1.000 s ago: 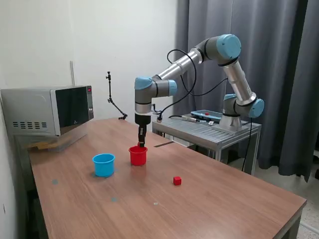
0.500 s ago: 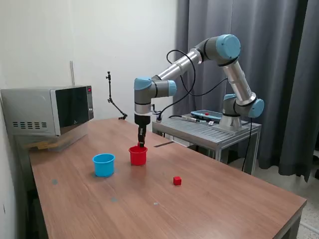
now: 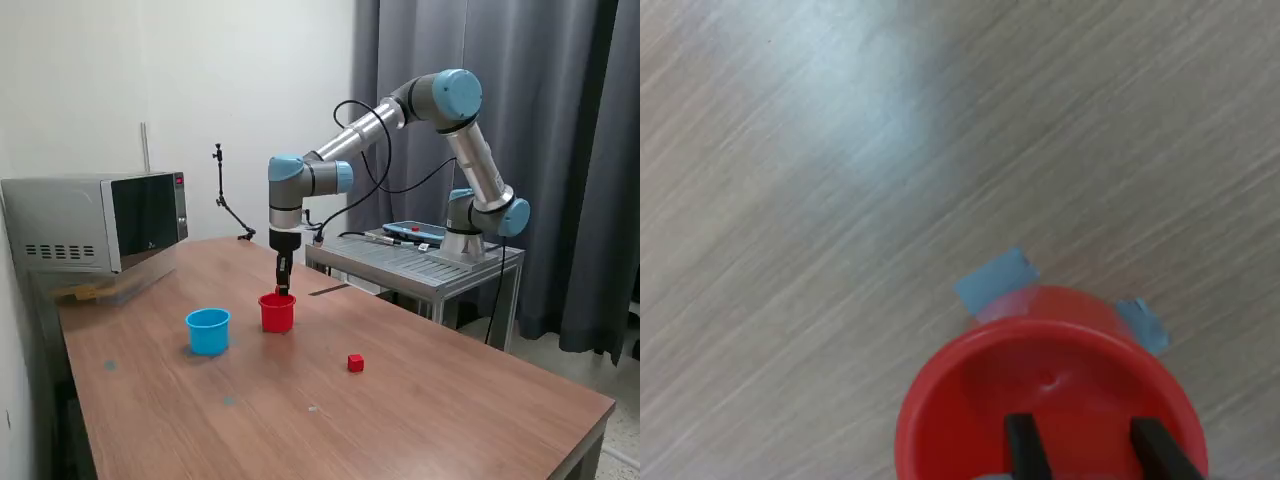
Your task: Place red objects in the red bin, and blue objects in the blue bin.
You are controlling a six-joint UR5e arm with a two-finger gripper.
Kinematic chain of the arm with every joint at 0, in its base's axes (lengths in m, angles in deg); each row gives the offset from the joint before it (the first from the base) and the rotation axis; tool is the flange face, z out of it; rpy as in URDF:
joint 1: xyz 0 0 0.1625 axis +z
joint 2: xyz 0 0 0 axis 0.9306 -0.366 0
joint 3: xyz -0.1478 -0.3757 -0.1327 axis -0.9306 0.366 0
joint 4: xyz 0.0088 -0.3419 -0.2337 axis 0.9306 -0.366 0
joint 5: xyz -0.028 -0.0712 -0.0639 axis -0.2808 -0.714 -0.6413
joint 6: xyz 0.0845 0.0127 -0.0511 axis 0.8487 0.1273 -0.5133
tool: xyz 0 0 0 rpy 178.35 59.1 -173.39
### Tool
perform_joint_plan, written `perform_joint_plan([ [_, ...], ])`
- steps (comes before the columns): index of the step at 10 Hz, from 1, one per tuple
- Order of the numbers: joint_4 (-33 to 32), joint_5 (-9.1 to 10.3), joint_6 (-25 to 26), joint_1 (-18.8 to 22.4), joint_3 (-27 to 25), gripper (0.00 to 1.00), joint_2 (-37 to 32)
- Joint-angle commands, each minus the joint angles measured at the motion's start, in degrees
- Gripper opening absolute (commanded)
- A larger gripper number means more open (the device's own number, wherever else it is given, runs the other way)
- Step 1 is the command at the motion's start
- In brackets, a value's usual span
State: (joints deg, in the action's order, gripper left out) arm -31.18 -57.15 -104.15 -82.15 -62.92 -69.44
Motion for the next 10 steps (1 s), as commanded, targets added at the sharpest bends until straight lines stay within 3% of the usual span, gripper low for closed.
perform_joint_plan([
  [1, 0.0, 0.09, 0.1, 0.0, 0.0, 1.0, 0.0],
  [9, -0.3, 0.52, 0.1, 0.3, 0.4, 1.0, 0.0],
  [10, -0.4, 0.61, 0.0, 0.9, 2.4, 1.0, -0.2],
])
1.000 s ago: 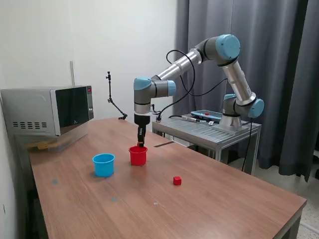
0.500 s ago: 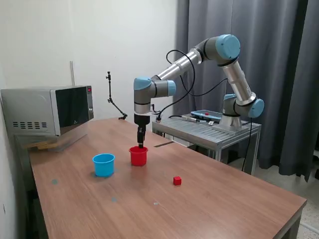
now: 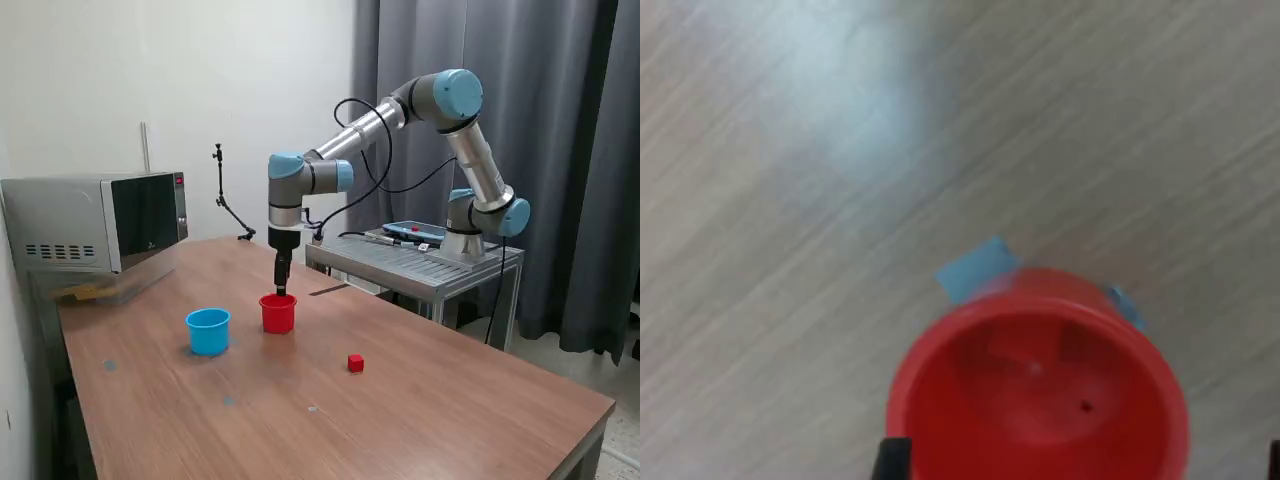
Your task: Place red objects in the red bin, and blue objects in the blue bin.
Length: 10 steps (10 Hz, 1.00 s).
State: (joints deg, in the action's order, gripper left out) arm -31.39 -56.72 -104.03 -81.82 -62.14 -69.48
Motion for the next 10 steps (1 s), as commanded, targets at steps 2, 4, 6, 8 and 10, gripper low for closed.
perform_joint_plan([
  [2, 0.1, -0.33, 0.1, 8.7, 7.4, 1.0, 2.8],
  [4, 0.4, 0.1, 2.6, 14.4, 13.0, 1.0, 7.2],
  [6, 0.4, -0.16, 11.7, 18.7, 14.3, 1.0, 10.1],
  [8, 0.6, -0.16, 16.0, 19.8, 14.3, 1.0, 11.5],
  [10, 4.0, -4.61, 16.6, 21.4, 17.8, 1.0, 11.7],
])
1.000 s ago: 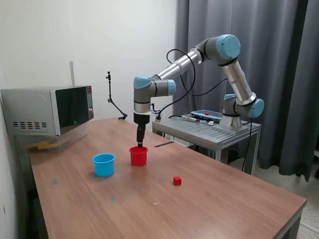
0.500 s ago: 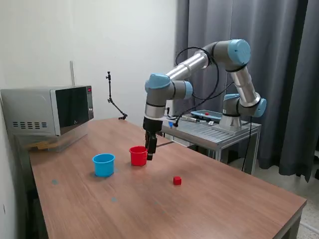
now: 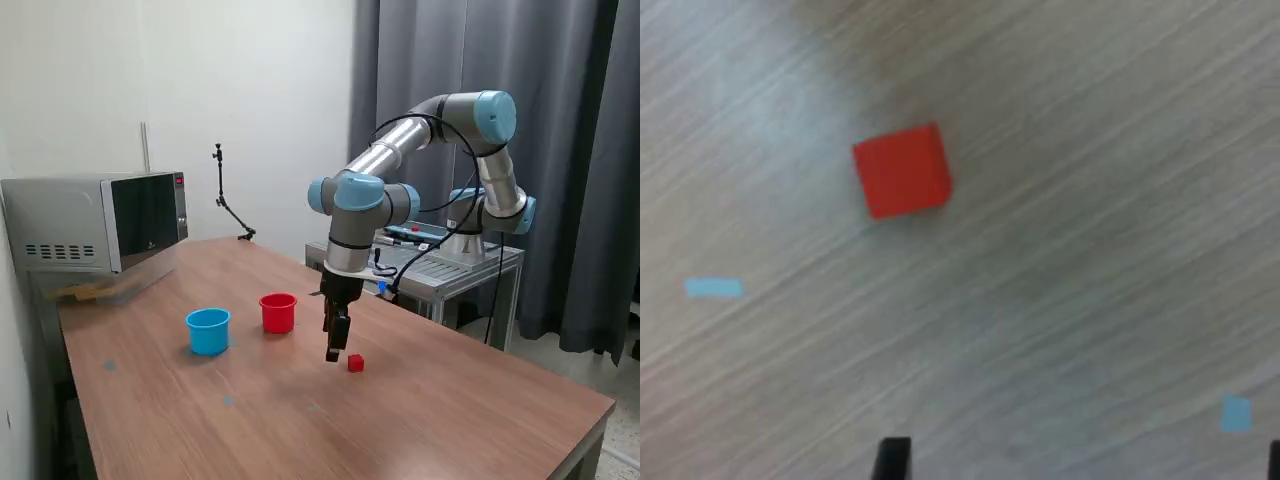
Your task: Place red objects in the red bin, and blue objects in the blue bin.
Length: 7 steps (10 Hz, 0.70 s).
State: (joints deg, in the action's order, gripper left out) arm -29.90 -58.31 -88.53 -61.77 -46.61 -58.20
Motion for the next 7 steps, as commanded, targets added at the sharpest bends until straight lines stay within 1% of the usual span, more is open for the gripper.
perform_joint_plan([
  [1, 6.8, -7.31, 1.3, 2.3, 6.6, 1.0, -0.2],
  [2, 8.3, -7.71, 2.3, 2.7, 8.2, 1.0, -0.4],
  [3, 8.5, -7.71, 5.4, 2.8, 8.3, 1.0, -1.8],
  [5, 8.7, -7.45, 5.8, 2.8, 7.5, 1.0, -5.0],
  [7, 8.7, -7.18, 6.2, 2.7, 0.6, 1.0, -11.6],
])
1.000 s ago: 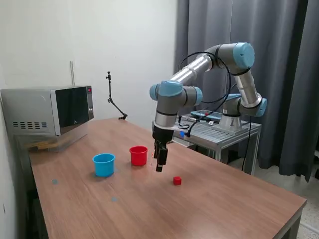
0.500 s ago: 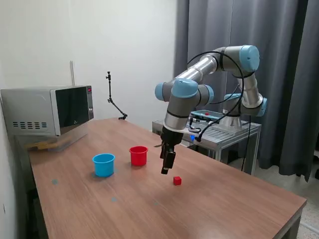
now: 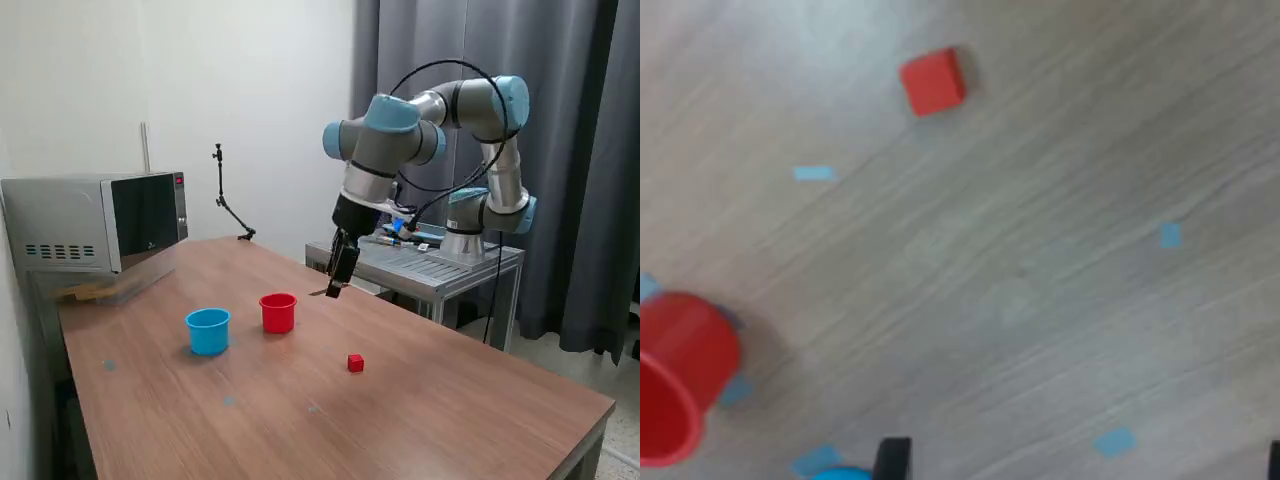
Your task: Place red objects in the red bin, and blue objects in the blue bin.
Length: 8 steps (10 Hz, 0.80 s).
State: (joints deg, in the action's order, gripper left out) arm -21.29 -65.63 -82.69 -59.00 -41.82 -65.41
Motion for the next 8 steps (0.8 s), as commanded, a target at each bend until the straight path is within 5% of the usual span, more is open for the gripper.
perform_joint_plan([
  [1, 0.1, 0.22, 1.1, 0.0, -8.9, 1.0, -7.7],
  [5, 0.1, 1.27, 6.1, 4.1, -13.4, 1.0, -9.8],
  [8, -0.5, 1.45, 24.5, 4.9, -16.6, 1.0, -9.8],
])
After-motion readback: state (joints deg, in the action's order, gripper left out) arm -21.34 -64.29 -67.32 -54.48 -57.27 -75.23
